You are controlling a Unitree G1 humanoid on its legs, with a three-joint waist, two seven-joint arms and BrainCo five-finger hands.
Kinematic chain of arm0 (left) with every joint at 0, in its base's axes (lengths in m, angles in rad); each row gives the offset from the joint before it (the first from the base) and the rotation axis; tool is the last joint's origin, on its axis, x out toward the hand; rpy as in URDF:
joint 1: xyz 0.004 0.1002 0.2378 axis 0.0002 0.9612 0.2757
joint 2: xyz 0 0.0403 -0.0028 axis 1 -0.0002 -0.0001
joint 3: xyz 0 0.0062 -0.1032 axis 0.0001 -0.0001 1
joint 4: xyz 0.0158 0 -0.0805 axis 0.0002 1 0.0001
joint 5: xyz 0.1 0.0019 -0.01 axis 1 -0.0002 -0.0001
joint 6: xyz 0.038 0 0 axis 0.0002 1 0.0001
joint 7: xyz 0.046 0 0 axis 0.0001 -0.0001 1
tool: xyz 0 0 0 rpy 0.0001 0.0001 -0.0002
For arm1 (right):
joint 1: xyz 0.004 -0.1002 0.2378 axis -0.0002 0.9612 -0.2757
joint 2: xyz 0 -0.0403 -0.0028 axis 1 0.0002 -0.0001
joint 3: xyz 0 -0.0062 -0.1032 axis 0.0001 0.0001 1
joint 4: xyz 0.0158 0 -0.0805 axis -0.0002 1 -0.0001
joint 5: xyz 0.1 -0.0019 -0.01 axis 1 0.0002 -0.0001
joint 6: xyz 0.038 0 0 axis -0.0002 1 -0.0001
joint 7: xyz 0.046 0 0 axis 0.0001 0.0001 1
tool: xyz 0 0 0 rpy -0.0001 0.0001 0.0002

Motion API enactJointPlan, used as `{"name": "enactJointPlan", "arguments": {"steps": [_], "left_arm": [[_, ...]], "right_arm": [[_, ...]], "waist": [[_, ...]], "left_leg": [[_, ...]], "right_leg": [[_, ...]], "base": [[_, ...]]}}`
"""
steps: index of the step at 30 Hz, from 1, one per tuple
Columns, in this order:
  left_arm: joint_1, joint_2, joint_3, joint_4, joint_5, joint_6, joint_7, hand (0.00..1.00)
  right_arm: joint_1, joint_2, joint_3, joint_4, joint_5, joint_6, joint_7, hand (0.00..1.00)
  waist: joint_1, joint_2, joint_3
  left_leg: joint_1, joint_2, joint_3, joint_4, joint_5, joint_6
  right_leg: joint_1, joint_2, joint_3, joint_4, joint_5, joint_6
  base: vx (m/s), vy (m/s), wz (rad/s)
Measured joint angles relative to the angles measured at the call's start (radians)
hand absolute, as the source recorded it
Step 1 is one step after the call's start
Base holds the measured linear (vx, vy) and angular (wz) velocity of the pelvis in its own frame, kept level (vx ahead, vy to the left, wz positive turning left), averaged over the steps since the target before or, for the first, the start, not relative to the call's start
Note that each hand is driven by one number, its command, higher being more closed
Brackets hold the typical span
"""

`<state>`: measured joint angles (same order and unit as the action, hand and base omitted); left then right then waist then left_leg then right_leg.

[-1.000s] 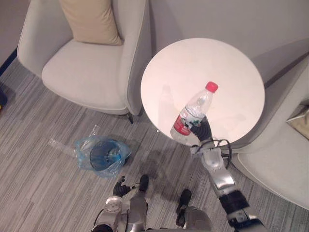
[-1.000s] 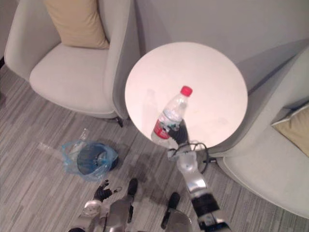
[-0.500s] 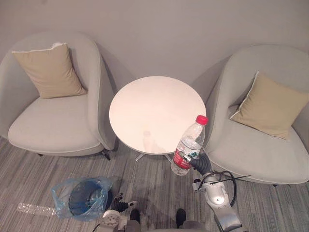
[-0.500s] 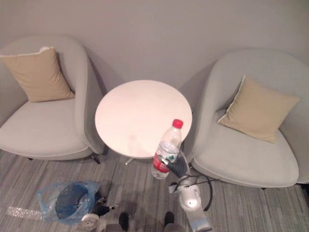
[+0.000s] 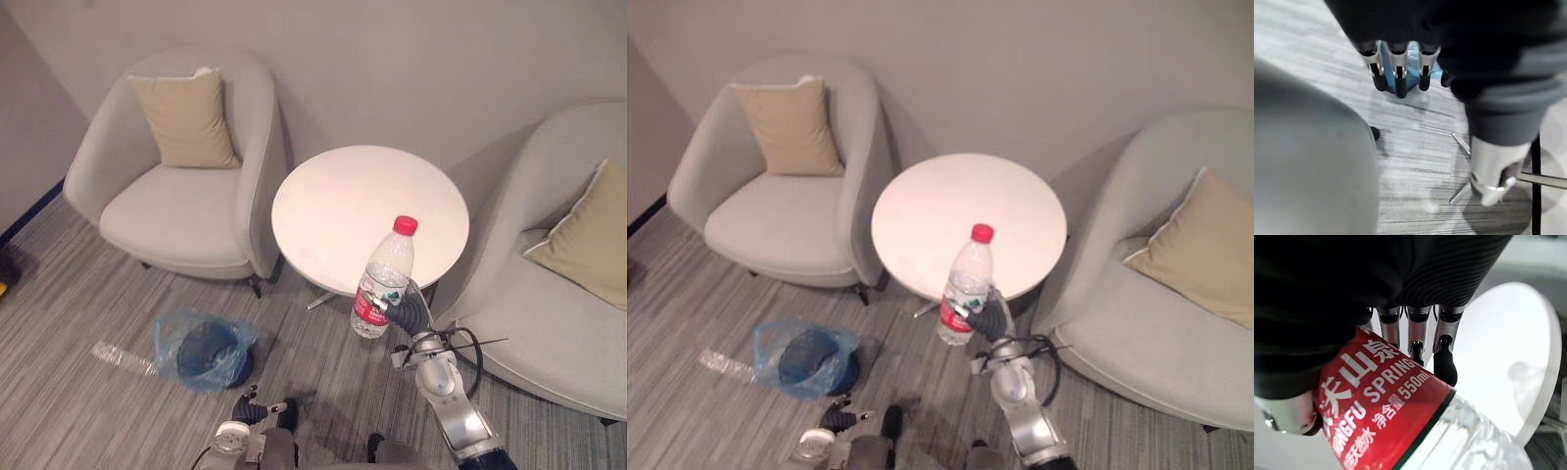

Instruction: Gather rubbish on tea table into small bin, then transfer packed bag to large trash can.

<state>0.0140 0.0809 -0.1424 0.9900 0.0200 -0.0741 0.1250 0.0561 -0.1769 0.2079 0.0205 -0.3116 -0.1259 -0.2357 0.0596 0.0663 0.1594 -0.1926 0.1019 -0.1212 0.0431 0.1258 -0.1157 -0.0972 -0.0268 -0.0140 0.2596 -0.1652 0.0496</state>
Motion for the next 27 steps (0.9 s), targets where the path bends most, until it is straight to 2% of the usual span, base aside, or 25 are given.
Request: {"name": "enactJointPlan", "arguments": {"steps": [1,2,3,4,5,6,8,9,11,12,14,15,18,20,21,23,25,26,27], "left_arm": [[0.003,-0.005,0.001,-0.002,-0.001,0.0,0.001,0.0],[0.005,-0.011,0.001,-0.002,-0.001,0.0,0.001,0.0],[-0.001,0.002,0.001,0.006,0.006,0.0,-0.001,0.0],[-0.012,0.006,0.0,0.004,0.017,0.002,-0.002,0.0],[-0.017,0.005,-0.002,0.001,0.02,0.001,-0.003,0.0],[-0.017,0.004,-0.003,0.0,0.028,0.001,-0.001,0.0],[-0.003,0.002,-0.01,0.003,0.043,0.003,0.001,0.0],[0.008,-0.004,-0.02,0.008,0.059,0.004,0.003,0.0],[0.007,-0.012,-0.039,0.02,0.069,0.006,0.002,0.0],[-0.005,-0.004,-0.046,0.02,0.081,0.01,0.0,0.0],[-0.004,0.014,-0.046,0.015,0.08,0.011,0.0,0.0],[-0.003,0.016,-0.046,0.014,0.081,0.011,0.002,0.0],[0.0,0.017,-0.046,0.015,0.087,0.011,0.003,0.0],[0.0,0.017,-0.046,0.014,0.088,0.012,0.003,0.0],[0.0,0.017,-0.045,0.014,0.088,0.012,0.003,0.0],[0.0,0.02,-0.046,0.013,0.087,0.011,0.003,0.0],[0.0,0.023,-0.054,0.014,0.086,0.011,0.005,0.0],[0.003,0.022,-0.055,0.018,0.086,0.011,0.006,0.0],[0.003,0.022,-0.054,0.019,0.086,0.011,0.007,0.0]], "right_arm": [[0.001,0.001,-0.008,0.0,0.0,0.0,-0.002,1.0],[0.004,0.001,-0.018,0.002,0.001,0.002,-0.003,1.0],[0.01,0.002,-0.029,0.003,0.002,0.01,-0.004,1.0],[0.015,0.006,-0.048,0.003,0.005,0.009,-0.007,1.0],[0.024,0.004,-0.08,0.006,0.006,0.011,-0.011,1.0],[0.047,0.005,-0.114,0.008,0.006,0.019,-0.016,1.0],[0.069,0.004,-0.13,0.008,0.006,0.021,-0.024,1.0],[0.078,0.005,-0.13,0.008,0.006,0.021,-0.026,1.0],[0.076,0.005,-0.13,0.008,0.007,0.021,-0.027,1.0],[0.058,0.027,-0.129,0.038,0.007,0.022,-0.025,1.0],[0.054,0.068,-0.111,0.07,0.007,0.024,-0.017,1.0],[0.053,0.082,-0.089,0.076,0.006,0.024,-0.014,1.0],[0.042,0.089,-0.06,0.076,0.006,0.024,-0.008,1.0],[0.037,0.091,-0.053,0.079,0.006,0.025,-0.003,1.0],[0.037,0.091,-0.05,0.081,0.006,0.025,-0.003,1.0],[0.039,0.084,-0.046,0.084,0.005,0.026,-0.001,1.0],[0.041,0.082,-0.046,0.083,-0.001,0.026,-0.001,1.0],[0.047,0.074,-0.044,0.084,-0.002,0.027,-0.001,1.0],[0.048,0.072,-0.044,0.084,-0.002,0.028,-0.001,1.0]], "waist": [[-0.001,0.011,0.006],[-0.009,0.019,0.01],[-0.023,0.0,0.009],[-0.032,-0.023,0.018],[-0.042,-0.028,0.022],[-0.053,-0.026,0.02],[-0.061,-0.017,0.015],[-0.062,-0.001,0.006],[-0.064,0.018,-0.005],[-0.057,0.001,0.003],[-0.046,-0.029,0.002],[-0.045,-0.035,-0.002],[-0.044,-0.035,-0.003],[-0.039,-0.032,-0.002],[-0.039,-0.032,-0.002],[-0.037,-0.038,0.002],[-0.04,-0.043,0.001],[-0.053,-0.042,0.001],[-0.057,-0.038,-0.001]], "left_leg": [[-0.001,0.006,0.002,-0.017,0.012,0.025],[0.004,0.017,0.025,-0.057,-0.006,0.073],[-0.018,0.017,0.15,-0.058,-0.122,0.191],[-0.042,0.009,0.221,0.006,-0.133,0.199],[-0.076,0.009,0.273,0.122,-0.127,0.192],[-0.08,0.008,0.331,0.287,-0.141,0.157],[-0.016,0.021,0.383,0.343,-0.192,0.106],[0.056,0.029,0.4,0.278,-0.227,0.075],[0.103,0.028,0.398,0.146,-0.238,0.057],[0.121,0.014,0.389,0.059,-0.227,0.043],[0.129,-0.008,0.377,0.061,-0.229,0.046],[0.141,-0.022,0.368,0.063,-0.234,0.054],[0.147,-0.045,0.358,0.063,-0.243,0.07],[0.135,-0.067,0.354,0.082,-0.275,0.086],[0.132,-0.069,0.351,0.089,-0.284,0.09],[0.121,-0.092,0.322,0.167,-0.351,0.101],[0.121,-0.108,0.3,0.211,-0.392,0.109],[0.128,-0.121,0.268,0.222,-0.411,0.119],[0.132,-0.122,0.255,0.221,-0.412,0.121]], "right_leg": [[0.001,0.006,-0.012,0.0,0.005,-0.005],[-0.001,0.006,-0.035,-0.004,0.015,-0.02],[-0.001,-0.035,-0.077,-0.047,0.033,-0.032],[-0.004,-0.072,-0.108,-0.071,0.045,-0.038],[-0.007,-0.102,-0.148,-0.077,0.063,-0.036],[0.002,-0.133,-0.193,-0.081,0.066,-0.034],[0.021,-0.144,-0.229,-0.11,0.078,-0.02],[0.03,-0.134,-0.254,-0.141,0.09,-0.008],[0.027,-0.115,-0.272,-0.164,0.109,0.009],[0.034,-0.112,-0.299,-0.196,0.139,0.022],[0.071,-0.124,-0.307,-0.234,0.157,0.036],[0.095,-0.134,-0.308,-0.247,0.161,0.045],[0.105,-0.154,-0.305,-0.251,0.159,0.061],[0.091,-0.179,-0.305,-0.209,0.109,0.091],[0.087,-0.184,-0.303,-0.192,0.099,0.093],[0.066,-0.229,-0.291,-0.06,0.007,0.115],[0.053,-0.259,-0.271,0.041,-0.015,0.113],[0.002,-0.27,-0.208,0.182,-0.015,0.098],[-0.022,-0.269,-0.18,0.24,-0.011,0.073]], "base": [[-0.12,-0.086,0.25],[-0.18,-0.07,0.6],[-0.2,-0.039,0.87],[-0.18,-0.025,1.11],[-0.16,-0.025,1.22],[-0.15,-0.023,1.1],[-0.08,0.042,0.82],[-0.02,0.118,0.69],[0.01,0.123,0.64],[0.0,0.121,0.51],[0.0,0.166,0.43],[0.02,0.137,0.26],[0.02,0.107,0.08],[0.04,0.126,0.14],[0.04,0.103,0.18],[0.12,0.104,0.24],[0.24,0.124,0.37],[0.25,0.137,0.52],[0.28,0.122,0.73]]}}
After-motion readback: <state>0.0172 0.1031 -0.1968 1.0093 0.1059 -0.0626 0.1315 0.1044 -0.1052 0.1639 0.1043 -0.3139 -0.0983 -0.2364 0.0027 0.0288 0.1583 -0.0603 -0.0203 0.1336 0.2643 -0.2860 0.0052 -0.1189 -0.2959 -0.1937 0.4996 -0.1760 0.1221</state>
